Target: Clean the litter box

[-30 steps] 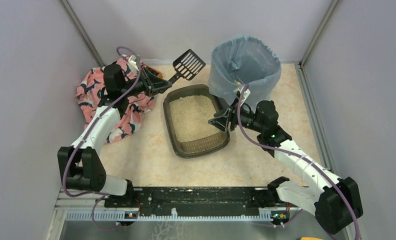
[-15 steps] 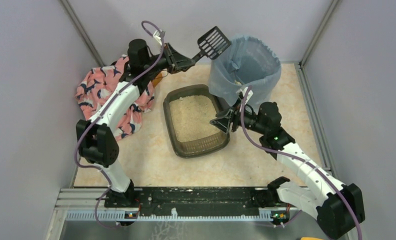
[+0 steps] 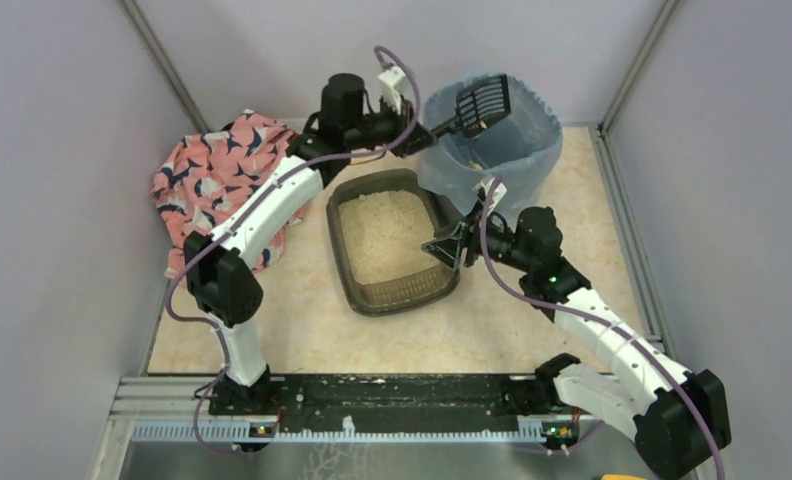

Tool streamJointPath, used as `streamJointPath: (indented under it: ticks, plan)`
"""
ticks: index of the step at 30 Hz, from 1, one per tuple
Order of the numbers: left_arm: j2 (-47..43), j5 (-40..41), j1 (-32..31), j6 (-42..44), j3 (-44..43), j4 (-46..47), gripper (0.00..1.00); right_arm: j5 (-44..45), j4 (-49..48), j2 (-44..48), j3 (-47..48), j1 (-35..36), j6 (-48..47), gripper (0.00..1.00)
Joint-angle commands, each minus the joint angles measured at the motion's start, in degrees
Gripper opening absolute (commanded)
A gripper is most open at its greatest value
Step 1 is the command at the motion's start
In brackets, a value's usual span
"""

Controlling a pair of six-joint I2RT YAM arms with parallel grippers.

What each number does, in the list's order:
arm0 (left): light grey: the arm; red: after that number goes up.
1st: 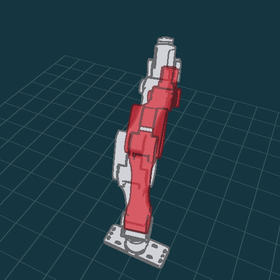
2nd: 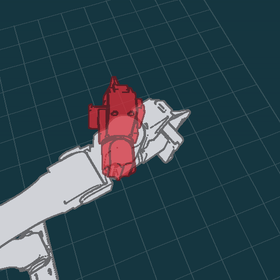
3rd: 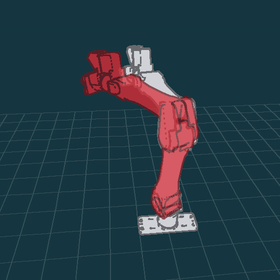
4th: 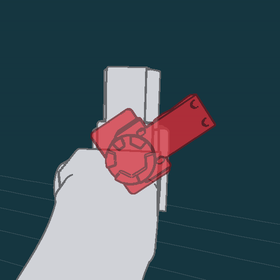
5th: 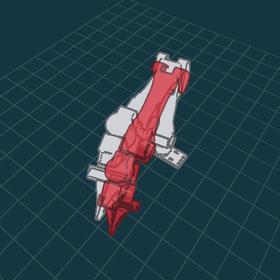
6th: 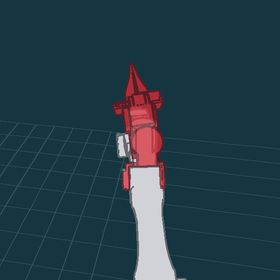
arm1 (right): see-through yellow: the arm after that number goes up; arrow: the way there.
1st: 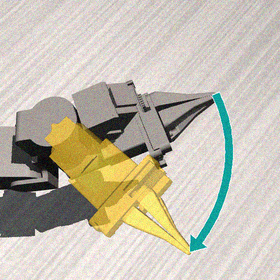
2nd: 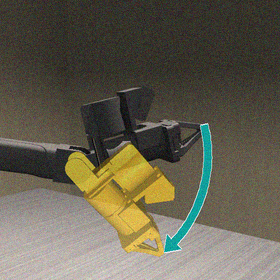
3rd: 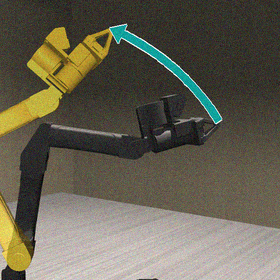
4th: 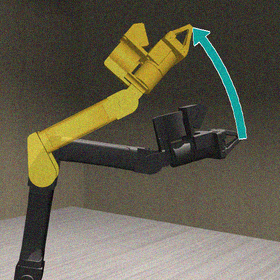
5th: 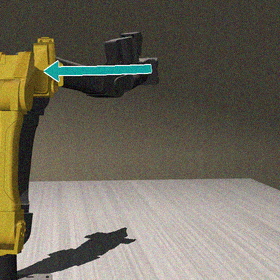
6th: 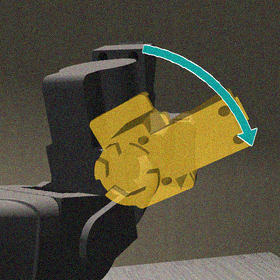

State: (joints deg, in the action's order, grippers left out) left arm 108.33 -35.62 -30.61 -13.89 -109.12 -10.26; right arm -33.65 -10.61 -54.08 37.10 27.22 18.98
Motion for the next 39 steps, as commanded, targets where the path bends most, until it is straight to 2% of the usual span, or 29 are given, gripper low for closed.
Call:
streamJointPath:
  ticks: [1,5,10,16,25,28,31,35,39]
  plan:
    - [-5.5,18.3,-4.6,28.8,8.1,-2.2,0.00,0.2,-2.3,-0.1,0.6,-0.4,-1.1,0.53]
    - [-8.4,28.1,-6.9,35.9,16.5,4.6,0.00,-0.1,-2.6,-1.2,0.8,-0.4,-1.1,0.53]
    - [-11.5,26.2,-6.9,33.3,20.5,11.5,0.00,-0.4,-2.9,-2.3,0.8,-0.4,-1.1,0.53]
    - [-12.5,24.5,-6.2,24.2,20.1,16.8,0.00,-0.6,-3.4,-2.8,0.7,-0.4,-1.0,0.53]
    - [-16.2,12.6,-1.3,5.2,20.4,28.8,0.00,-0.2,-3.6,-2.8,0.1,-0.4,-1.1,0.53]
    - [-18.5,13.9,0.5,1.5,20.4,27.0,0.00,0.0,-3.6,-2.7,0.0,-0.4,-1.2,0.53]
    - [-21.6,15.8,3.1,0.0,22.0,20.7,0.00,-0.1,-3.7,-2.8,0.0,-0.4,-1.2,0.53]
    - [-30.4,12.6,7.5,-4.3,33.6,20.0,0.00,0.2,-3.7,-2.5,1.1,-0.4,-1.2,0.53]
    - [-37.2,4.9,9.5,-8.2,43.1,16.1,0.00,0.8,-4.0,-3.0,4.0,-0.4,-1.6,0.54]
